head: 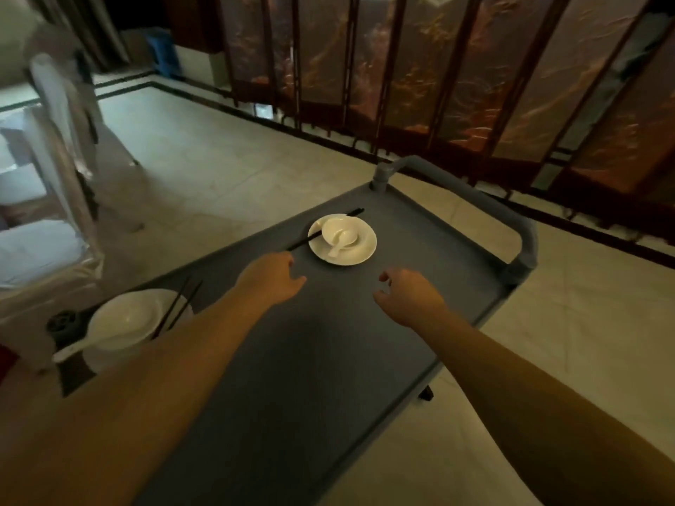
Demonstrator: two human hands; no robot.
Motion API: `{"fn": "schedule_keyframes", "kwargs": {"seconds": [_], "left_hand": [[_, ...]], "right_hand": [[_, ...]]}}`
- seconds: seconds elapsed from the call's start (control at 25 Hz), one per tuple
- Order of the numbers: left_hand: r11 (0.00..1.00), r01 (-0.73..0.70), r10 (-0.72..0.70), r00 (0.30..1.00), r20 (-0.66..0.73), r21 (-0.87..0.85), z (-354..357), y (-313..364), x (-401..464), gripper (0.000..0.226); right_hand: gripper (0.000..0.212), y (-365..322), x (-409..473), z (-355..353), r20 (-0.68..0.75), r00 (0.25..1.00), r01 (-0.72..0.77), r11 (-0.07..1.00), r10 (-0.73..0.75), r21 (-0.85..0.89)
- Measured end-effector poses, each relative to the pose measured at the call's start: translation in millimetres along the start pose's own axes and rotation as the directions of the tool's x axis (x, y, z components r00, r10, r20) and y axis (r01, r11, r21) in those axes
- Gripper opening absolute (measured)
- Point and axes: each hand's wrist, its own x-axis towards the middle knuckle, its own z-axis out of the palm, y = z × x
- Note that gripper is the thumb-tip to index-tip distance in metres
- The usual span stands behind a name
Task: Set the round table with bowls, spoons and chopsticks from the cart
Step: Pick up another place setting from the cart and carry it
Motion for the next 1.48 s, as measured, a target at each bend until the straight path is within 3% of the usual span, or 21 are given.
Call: {"fn": "schedule_keyframes", "kwargs": {"seconds": [0.24, 0.52, 0.76, 0.96, 1.12, 1.24, 1.48], "left_hand": [[0.974, 0.196, -0.196, 0.981, 0.016, -0.111, 34, 53, 48, 0.033], [0.875, 0.398, -0.405, 0.914, 0.033, -0.277, 63, 50, 110, 0.023], [0.794, 0.433, -0.457, 0.888, 0.051, -0.427, 67, 41, 152, 0.020], [0.682, 0.504, -0.542, 0.835, 0.096, -0.529, 71, 39, 163, 0.009], [0.579, 0.547, -0.615, 0.780, 0.117, -0.605, 81, 43, 164, 0.005], [0.528, 0.527, -0.638, 0.764, 0.099, -0.666, 87, 48, 161, 0.007], [0.383, 0.434, -0.608, 0.783, 0.130, -0.815, 80, 74, 142, 0.016]], "right_hand": [[0.039, 42, 91, -25, 0.042, 0.995, 0.095, 0.995, -0.094, -0.016], [0.039, 37, 184, -6, 0.102, 0.987, 0.122, 0.993, -0.121, -0.005], [0.051, 26, 231, 15, 0.118, 0.993, -0.053, 0.978, 0.030, 0.200], [0.030, 30, 248, 29, 0.114, 0.992, -0.076, 0.965, 0.049, 0.250], [0.016, 39, 255, 30, 0.219, 0.968, -0.206, 0.885, 0.122, 0.418], [0.015, 45, 254, 27, 0.300, 0.944, -0.278, 0.818, 0.136, 0.503], [0.017, 67, 235, 0, 0.304, 0.949, -0.250, 0.789, 0.084, 0.561]]}}
